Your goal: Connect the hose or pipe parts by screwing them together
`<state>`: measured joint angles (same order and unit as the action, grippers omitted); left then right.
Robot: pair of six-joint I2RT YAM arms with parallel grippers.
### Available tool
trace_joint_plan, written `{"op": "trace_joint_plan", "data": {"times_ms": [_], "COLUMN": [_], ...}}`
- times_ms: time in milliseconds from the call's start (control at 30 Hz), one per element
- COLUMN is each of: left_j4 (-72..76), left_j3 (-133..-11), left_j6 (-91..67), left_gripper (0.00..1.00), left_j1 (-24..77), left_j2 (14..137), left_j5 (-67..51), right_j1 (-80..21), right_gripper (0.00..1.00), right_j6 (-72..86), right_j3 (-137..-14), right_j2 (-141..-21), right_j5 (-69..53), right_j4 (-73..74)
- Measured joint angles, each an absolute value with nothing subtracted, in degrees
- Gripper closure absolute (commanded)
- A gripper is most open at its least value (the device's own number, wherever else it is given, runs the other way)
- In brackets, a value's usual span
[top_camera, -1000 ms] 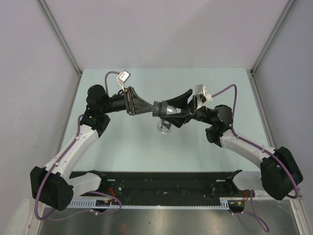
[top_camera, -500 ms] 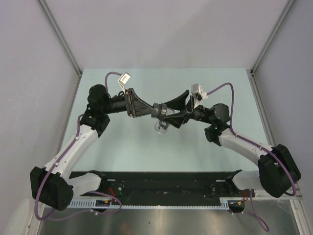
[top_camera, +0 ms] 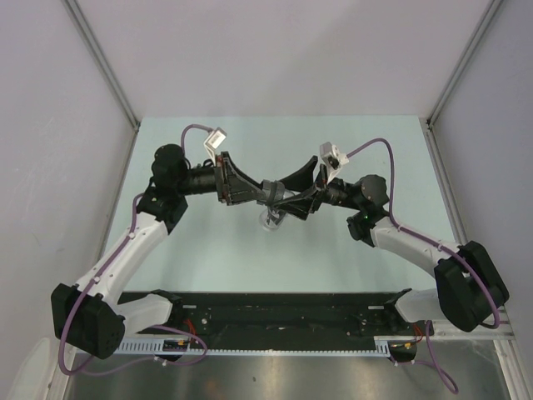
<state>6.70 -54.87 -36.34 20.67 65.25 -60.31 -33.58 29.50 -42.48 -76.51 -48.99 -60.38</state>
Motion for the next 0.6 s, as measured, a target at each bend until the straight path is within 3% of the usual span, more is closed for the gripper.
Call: {"op": "trace_joint_plan", "data": {"times_ms": [600], "left_j4": [5.74], "left_j3": [-54.28], "left_j6": [-23.94], "left_gripper": [1.00], "left_j1": [22.72], "left_j2": [66.24], "left_j5": [-61.89], "right_j1": [-31.14], "right_gripper": [1.00], "right_j6": [36.07], "right_j3": [-42.89], "right_j2": [-78.89], "right_j5": [-55.59], "right_j4": [-61.60]}}
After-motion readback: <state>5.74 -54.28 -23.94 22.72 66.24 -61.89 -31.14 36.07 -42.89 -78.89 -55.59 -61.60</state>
